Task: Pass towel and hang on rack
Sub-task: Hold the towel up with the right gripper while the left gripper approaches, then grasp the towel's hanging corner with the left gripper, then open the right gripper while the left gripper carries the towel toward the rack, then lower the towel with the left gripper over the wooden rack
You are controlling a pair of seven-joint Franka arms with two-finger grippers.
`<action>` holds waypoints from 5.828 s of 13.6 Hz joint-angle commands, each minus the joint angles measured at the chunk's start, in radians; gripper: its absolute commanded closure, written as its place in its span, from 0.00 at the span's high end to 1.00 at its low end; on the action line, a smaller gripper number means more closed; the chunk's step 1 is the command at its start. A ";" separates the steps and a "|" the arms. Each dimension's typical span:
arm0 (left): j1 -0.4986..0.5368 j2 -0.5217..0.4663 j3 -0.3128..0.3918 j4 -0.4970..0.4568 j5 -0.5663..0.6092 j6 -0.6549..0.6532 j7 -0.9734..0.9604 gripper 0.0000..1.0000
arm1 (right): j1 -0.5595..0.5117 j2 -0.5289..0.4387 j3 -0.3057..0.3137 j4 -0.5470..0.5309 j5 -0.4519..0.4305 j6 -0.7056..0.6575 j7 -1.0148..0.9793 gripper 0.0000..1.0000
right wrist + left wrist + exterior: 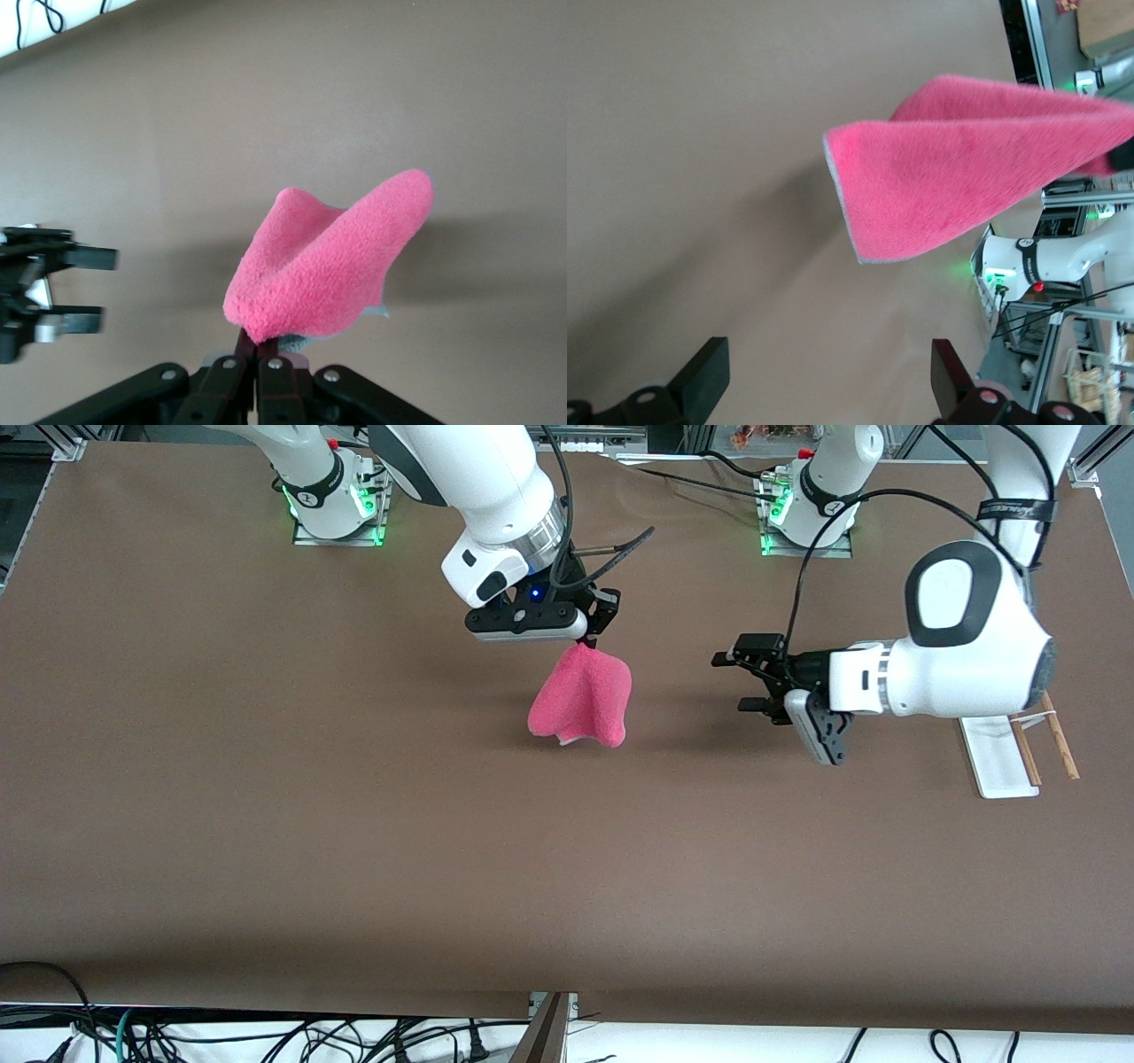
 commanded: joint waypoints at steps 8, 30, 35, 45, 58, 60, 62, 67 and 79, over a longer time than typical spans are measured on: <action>-0.003 -0.036 -0.231 -0.155 -0.180 0.349 0.326 1.00 | 0.001 0.007 0.001 0.051 0.015 -0.011 0.004 0.00; -0.012 0.104 -0.279 -0.039 -0.029 0.518 0.342 0.00 | -0.002 0.003 -0.001 0.051 0.010 -0.008 -0.002 1.00; 0.004 0.121 -0.279 -0.023 -0.016 0.511 0.342 0.00 | -0.005 0.000 -0.004 0.053 0.010 -0.010 -0.007 1.00; 0.276 0.111 -0.249 0.013 0.196 0.143 0.267 0.00 | -0.216 0.006 -0.037 0.051 -0.001 -0.042 -0.548 1.00; 0.733 0.108 -0.241 0.179 0.593 -0.324 0.378 0.00 | -0.577 -0.235 -0.192 -0.082 -0.100 -0.468 -1.010 1.00; 0.795 0.107 -0.239 0.188 0.597 -0.353 0.403 0.00 | -0.583 -0.293 -0.252 -0.116 -0.096 -0.468 -1.010 1.00; 0.829 0.113 -0.239 0.243 0.646 -0.408 0.437 0.00 | -0.585 -0.359 -0.272 -0.189 -0.091 -0.471 -1.010 1.00; 0.928 0.143 -0.233 0.267 0.691 -0.433 0.575 0.00 | -0.585 -0.384 -0.269 -0.237 -0.099 -0.527 -1.004 1.00; 0.929 0.245 -0.218 0.346 0.772 -0.433 0.604 0.00 | -0.582 -0.358 -0.271 -0.213 -0.083 -0.542 -1.009 1.00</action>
